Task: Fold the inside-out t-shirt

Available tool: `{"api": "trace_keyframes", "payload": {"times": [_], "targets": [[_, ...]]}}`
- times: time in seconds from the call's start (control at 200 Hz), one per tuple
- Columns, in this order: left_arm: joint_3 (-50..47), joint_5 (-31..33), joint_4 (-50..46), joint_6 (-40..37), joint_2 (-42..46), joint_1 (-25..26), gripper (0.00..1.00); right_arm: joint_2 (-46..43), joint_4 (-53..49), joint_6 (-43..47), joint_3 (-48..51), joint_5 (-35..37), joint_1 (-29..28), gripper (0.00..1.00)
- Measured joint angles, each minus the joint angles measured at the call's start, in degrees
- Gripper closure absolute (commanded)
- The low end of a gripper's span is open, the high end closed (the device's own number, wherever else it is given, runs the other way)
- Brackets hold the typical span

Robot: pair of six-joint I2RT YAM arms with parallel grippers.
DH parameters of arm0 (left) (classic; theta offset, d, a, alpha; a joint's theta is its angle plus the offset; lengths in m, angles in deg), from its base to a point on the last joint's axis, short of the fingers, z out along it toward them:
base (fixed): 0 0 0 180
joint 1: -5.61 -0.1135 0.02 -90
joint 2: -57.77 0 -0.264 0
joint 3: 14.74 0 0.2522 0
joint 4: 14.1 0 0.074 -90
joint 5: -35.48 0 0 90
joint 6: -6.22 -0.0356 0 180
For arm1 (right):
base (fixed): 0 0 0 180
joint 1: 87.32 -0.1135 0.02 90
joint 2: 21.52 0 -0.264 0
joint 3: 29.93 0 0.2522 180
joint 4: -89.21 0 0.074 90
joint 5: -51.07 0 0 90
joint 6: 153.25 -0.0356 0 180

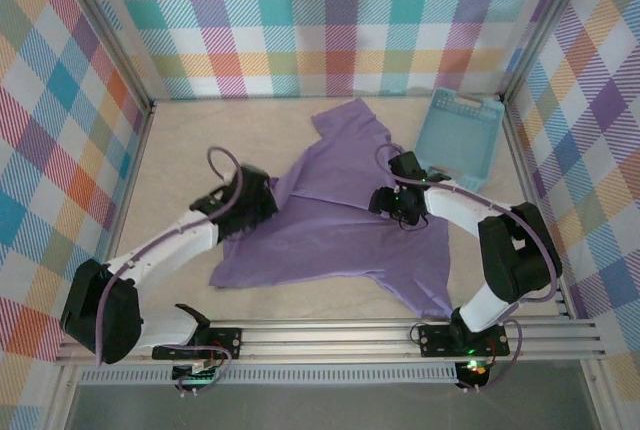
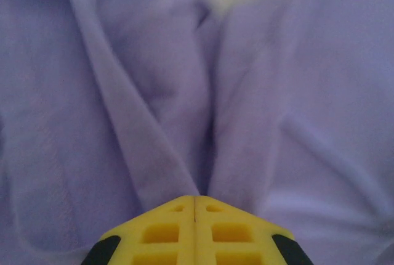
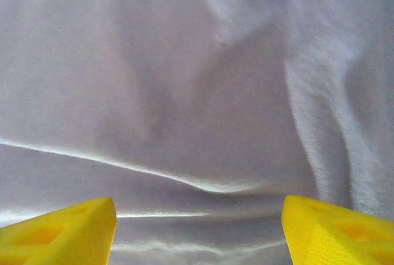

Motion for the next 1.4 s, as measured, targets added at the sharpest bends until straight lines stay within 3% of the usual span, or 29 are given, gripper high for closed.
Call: {"api": "trace_keyframes", "payload": {"times": [0.065,0.15,0.24,0.335,0.54,0.755,0.95,1.17,1.28,1.4], "targets": [[-5.1,0.9,-1.9,2.8,2.7,3.4,0.88,0.0,-0.5,1.1,-2.6,-0.7,-0.6,0.29],[-10.4,2.8,-4.6,5.8,9.6,4.5,0.66,0.2,-0.9,2.3,-6.4,-1.0,-1.8,0.29],[-11.8,5.9,-7.4,7.5,15.6,4.2,0.58,1.9,-1.1,3.2,-11.4,-1.6,-4.1,0.29],[-9.4,7.0,-8.2,5.9,16.1,2.4,0.54,6.3,-1.0,4.1,-17.7,-2.0,-7.0,0.30],[-1.1,5.8,-7.3,-0.5,4.4,-1.7,0.54,17.4,-1.1,5.2,-27.1,-2.8,-11.3,0.32],[1.9,5.0,-8.4,-2.6,-7.5,2.6,0.54,25.7,-2.3,5.6,-32.9,-3.2,-13.6,0.35],[1.8,5.7,-9.4,-2.2,-12.8,3.2,0.66,32.5,-5.7,7.1,-40.9,1.3,-13.5,0.39],[-1.4,7.3,-9.3,-0.5,-11.7,2.4,0.77,35.8,-8.6,7.8,-43.7,5.9,-12.0,0.61],[-4.6,9.0,-11.0,0.5,-6.2,1.1,0.79,35.8,-8.2,7.6,-42.4,6.3,-10.1,0.71],[-6.3,11.7,-14.3,1.2,1.9,-0.4,0.77,35.3,-7.4,7.7,-41.4,6.3,-8.4,0.75]]}}
